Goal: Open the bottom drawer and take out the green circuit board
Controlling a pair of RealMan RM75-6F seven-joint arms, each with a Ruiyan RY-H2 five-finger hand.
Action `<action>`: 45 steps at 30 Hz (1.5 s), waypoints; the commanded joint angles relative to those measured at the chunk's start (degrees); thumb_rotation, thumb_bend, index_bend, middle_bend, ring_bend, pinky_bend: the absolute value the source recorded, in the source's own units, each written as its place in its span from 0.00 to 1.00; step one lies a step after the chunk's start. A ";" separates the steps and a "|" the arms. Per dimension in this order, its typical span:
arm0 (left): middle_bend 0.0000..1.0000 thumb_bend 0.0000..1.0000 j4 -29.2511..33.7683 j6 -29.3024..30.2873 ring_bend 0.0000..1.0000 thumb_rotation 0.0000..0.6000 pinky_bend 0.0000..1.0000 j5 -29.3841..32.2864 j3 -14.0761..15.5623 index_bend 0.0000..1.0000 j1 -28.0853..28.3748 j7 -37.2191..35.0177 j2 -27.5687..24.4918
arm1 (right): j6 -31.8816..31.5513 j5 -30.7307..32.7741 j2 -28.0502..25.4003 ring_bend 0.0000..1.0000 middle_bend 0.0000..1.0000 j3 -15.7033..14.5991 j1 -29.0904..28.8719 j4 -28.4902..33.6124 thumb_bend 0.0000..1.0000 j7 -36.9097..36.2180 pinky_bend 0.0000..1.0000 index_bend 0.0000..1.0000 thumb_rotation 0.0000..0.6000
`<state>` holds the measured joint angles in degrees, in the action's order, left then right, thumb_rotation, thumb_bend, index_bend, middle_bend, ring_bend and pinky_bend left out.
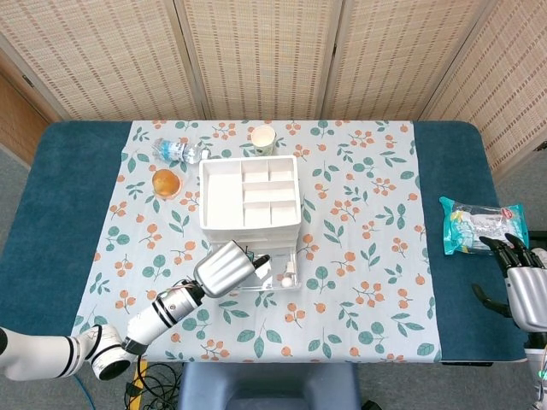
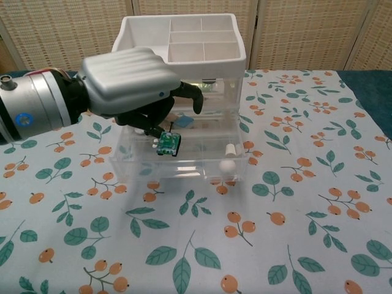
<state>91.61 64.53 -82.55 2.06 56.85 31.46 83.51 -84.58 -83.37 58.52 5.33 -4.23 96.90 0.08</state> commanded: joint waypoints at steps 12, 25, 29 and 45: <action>1.00 0.08 -0.96 0.79 1.00 1.00 1.00 -2.77 -1.66 0.29 -4.30 -1.47 -0.41 | 0.10 0.30 -0.02 0.13 0.22 0.05 0.01 0.06 0.29 0.22 0.21 0.14 1.00; 0.99 0.03 -1.02 -0.05 1.00 0.61 1.00 -4.59 -3.03 0.28 -6.26 -5.54 -1.90 | -0.11 0.28 -0.19 0.13 0.22 0.06 0.11 0.59 0.29 0.80 0.21 0.14 1.00; 0.99 0.03 -1.65 0.69 1.00 0.74 1.00 -6.26 -3.34 0.26 -6.81 -6.00 -1.77 | -0.22 0.22 -0.25 0.13 0.22 0.06 0.15 0.81 0.29 1.05 0.21 0.14 1.00; 1.00 0.03 -6.54 -2.94 1.00 1.00 1.00 -7.59 -5.88 0.27 -5.28 -6.14 2.43 | -0.41 0.36 -0.58 0.13 0.22 0.01 0.37 1.40 0.29 1.63 0.21 0.14 1.00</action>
<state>85.38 61.96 -90.11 -3.64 51.31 24.97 85.57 -84.98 -83.01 57.94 5.35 -3.86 98.29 1.71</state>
